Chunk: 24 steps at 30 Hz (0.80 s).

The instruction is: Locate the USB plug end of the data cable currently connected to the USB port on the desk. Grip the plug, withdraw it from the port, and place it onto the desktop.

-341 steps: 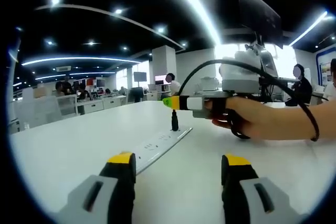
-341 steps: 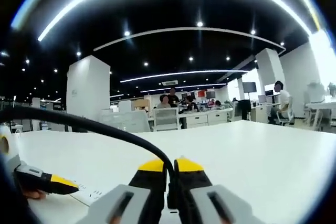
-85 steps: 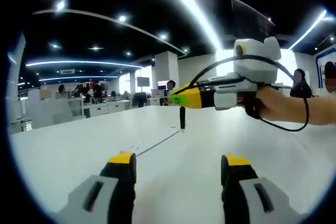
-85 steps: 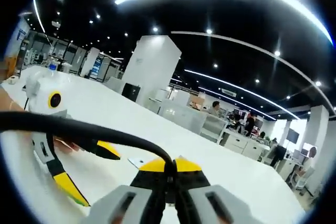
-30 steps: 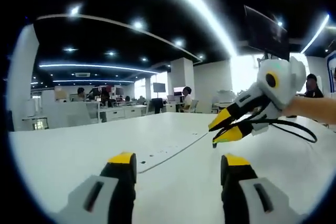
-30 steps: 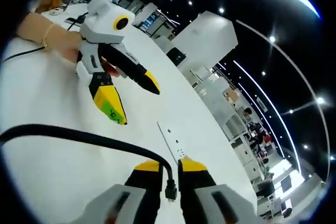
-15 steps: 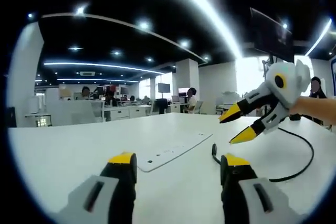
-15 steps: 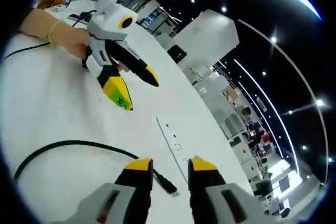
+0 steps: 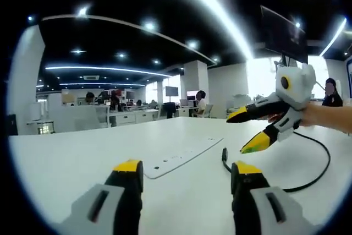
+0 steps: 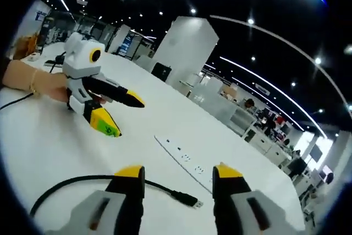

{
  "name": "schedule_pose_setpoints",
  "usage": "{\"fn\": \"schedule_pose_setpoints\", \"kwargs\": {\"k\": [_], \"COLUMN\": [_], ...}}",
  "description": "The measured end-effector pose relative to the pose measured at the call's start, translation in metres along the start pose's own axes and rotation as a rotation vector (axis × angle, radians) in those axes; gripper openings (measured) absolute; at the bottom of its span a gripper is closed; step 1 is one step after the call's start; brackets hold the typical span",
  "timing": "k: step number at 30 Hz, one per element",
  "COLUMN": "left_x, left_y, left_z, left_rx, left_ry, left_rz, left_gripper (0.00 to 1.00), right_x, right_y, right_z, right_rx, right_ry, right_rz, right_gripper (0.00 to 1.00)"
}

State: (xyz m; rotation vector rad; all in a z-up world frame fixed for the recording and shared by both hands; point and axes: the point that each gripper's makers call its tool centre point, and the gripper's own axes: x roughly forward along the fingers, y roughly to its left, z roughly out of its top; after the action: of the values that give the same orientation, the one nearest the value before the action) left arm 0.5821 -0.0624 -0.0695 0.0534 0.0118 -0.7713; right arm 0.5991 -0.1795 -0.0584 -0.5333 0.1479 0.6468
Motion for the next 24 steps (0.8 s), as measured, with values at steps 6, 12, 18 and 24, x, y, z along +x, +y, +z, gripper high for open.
{"fn": "schedule_pose_setpoints", "kwargs": {"k": [6, 12, 18, 24], "left_x": [-0.001, -0.002, -0.009, -0.015], "left_y": [0.001, -0.003, -0.007, -0.009], "left_z": [-0.001, -0.001, 0.005, 0.005], "left_rx": [-0.015, -0.011, -0.010, -0.002], "left_ry": [0.007, 0.014, 0.014, 0.035], "left_rz": [0.035, 0.067, 0.092, 0.127], "left_gripper": [0.67, 0.65, 0.63, 0.63], "right_x": [-0.004, -0.014, -0.032, -0.046], "right_y": [-0.014, -0.039, -0.046, -0.052], "right_z": [-0.004, -0.008, -0.013, -0.021], "right_rx": [0.204, 0.362, 0.463, 0.516], "right_ry": [-0.057, -0.098, -0.127, -0.121], "right_rz": [-0.071, -0.190, -0.272, -0.362], "right_gripper": [0.59, 0.58, 0.58, 0.59]}}
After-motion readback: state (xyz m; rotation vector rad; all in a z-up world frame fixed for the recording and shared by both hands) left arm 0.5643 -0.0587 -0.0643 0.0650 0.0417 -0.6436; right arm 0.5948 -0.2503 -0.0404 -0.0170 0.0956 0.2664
